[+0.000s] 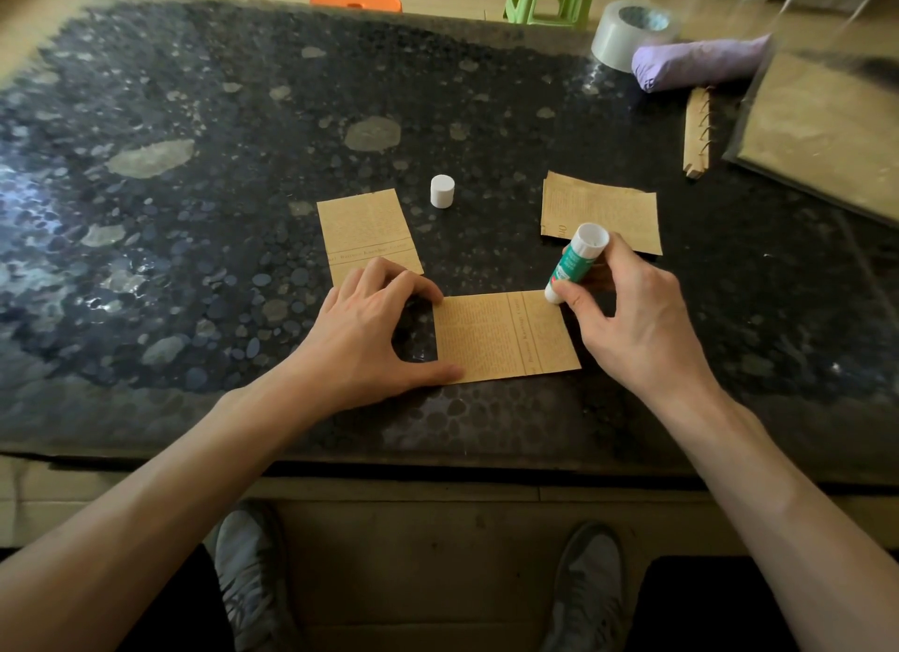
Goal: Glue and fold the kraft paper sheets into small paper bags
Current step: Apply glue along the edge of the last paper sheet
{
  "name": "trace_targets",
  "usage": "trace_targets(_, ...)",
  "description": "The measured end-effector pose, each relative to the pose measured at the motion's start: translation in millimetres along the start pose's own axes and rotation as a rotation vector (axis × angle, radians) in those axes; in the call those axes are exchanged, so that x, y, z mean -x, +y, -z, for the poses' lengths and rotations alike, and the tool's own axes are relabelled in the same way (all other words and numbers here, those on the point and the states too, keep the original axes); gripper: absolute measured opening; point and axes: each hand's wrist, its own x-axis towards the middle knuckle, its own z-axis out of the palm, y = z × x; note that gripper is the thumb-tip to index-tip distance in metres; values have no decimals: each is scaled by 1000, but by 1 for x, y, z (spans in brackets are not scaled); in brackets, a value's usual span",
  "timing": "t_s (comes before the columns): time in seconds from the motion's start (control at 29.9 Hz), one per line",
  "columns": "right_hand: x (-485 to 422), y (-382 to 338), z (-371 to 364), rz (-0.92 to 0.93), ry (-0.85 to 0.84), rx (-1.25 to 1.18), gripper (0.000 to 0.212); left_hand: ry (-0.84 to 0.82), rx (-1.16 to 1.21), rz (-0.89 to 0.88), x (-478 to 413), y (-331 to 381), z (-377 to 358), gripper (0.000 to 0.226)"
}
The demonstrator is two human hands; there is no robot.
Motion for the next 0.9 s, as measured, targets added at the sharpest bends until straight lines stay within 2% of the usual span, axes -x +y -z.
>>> trace_targets(0.1,0,2,3,-58,64,-111,31,0,2,0,0,0,1,83)
trace_targets(0.2,-8,5,13,-114,226,-301,29,-6,-1,0,-1,1,2,83)
trace_targets(0.27,-12,3,18,-132,251,-404,30,-15,-5,1,-1,1,2,83)
trace_targets(0.4,-7,-15,7,-108,78,-563,25,-26,-8,4,-2,1,3,84)
trace_targets(0.6,-5,-38,-24,48,-135,-453,32,-19,-3,-3,-1,2,3,84)
trace_targets(0.77,-6,-46,-36,47,-185,-422,44,-5,-6,-12,-1,1,2,84)
trace_targets(0.9,-5,-50,-38,95,-167,-318,38,-1,-11,-11,-1,1,1,84)
